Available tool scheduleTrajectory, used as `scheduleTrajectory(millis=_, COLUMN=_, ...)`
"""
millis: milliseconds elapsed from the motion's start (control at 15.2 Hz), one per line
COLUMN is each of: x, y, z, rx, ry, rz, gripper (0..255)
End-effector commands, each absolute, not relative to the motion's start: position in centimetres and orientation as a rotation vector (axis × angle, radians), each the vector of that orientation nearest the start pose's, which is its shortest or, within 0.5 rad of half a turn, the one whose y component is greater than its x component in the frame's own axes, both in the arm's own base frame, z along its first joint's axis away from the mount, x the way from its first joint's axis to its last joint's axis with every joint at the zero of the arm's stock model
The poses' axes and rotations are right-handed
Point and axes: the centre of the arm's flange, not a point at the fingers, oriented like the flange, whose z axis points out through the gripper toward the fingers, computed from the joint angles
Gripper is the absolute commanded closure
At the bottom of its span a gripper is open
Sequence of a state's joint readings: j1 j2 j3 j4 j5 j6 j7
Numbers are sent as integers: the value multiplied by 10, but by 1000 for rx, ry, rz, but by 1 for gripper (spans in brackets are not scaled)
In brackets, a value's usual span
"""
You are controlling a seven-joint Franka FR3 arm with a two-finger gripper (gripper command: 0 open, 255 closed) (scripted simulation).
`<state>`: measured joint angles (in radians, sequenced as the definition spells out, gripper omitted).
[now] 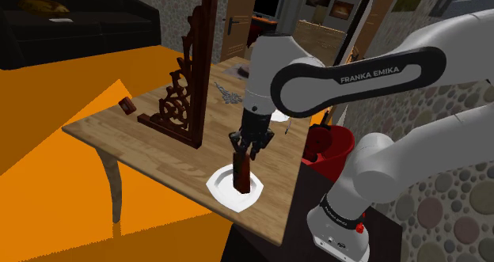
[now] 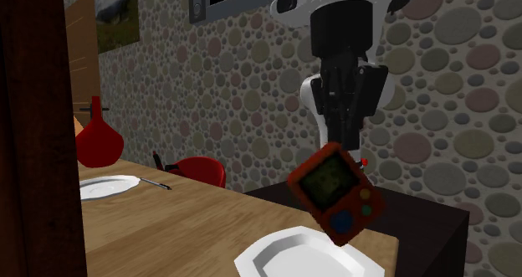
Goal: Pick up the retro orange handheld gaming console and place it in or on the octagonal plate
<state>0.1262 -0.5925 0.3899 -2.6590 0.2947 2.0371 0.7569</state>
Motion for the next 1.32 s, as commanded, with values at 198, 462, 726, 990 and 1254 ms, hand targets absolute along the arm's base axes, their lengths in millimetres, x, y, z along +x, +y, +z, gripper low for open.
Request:
scheduleTrajectory(millis=198, x=307, y=187, z=379, rx=-3051, ry=697, rz=102, gripper=255)
scheduleTrajectory(millis=462, x=307, y=187, z=358, rx=-3051, ry=697, rz=102, gripper=255)
scheduleTrajectory(millis=726, x=307, y=187, z=337, rx=-3051, ry=697, rz=102, gripper=255)
scheduleTrajectory(millis=990, x=307, y=187, z=321, rx=-3051, ry=697, rz=102, gripper=255)
scheduleTrajectory(millis=1254, x=307, y=187, z=321, rx=-3051, ry=697, rz=102, gripper=255)
